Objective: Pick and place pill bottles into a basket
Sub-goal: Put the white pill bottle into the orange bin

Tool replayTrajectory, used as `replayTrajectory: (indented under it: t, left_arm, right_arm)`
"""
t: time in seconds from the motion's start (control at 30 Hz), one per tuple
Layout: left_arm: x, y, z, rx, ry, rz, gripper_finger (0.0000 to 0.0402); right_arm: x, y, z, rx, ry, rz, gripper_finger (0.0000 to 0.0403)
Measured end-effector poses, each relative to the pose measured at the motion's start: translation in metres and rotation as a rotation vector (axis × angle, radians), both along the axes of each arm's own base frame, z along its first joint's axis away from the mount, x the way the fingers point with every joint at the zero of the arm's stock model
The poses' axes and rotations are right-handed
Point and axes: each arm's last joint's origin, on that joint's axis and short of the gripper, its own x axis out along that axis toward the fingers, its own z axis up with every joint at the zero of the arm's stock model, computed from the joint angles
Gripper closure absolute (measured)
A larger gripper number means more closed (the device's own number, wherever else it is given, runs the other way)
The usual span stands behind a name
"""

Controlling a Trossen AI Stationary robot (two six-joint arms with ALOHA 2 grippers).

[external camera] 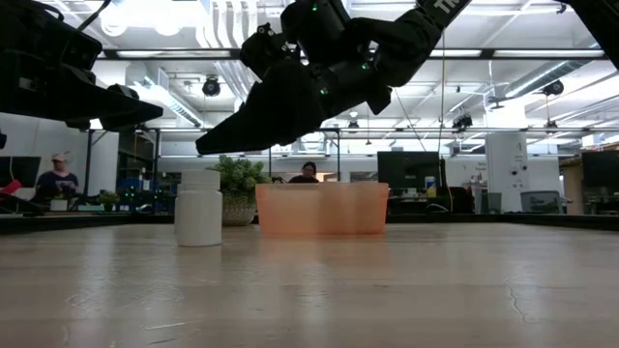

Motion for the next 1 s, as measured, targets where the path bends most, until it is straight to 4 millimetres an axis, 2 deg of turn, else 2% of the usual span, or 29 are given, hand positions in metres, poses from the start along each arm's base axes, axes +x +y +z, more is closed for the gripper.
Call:
replayTrajectory:
  t: [0.6, 1.0]
  left_arm:
    - [0.000, 0.000, 0.000, 0.000, 0.000, 0.000, 0.0185]
    - [0.000, 0.000, 0.000, 0.000, 0.000, 0.000, 0.0185]
  right_arm:
    - [-0.008, 0.000, -0.012, 0.007, 0.003, -0.003, 0.0179]
    - [-0.007, 0.000, -0.011, 0.017, -0.017, -0.006, 0.0179]
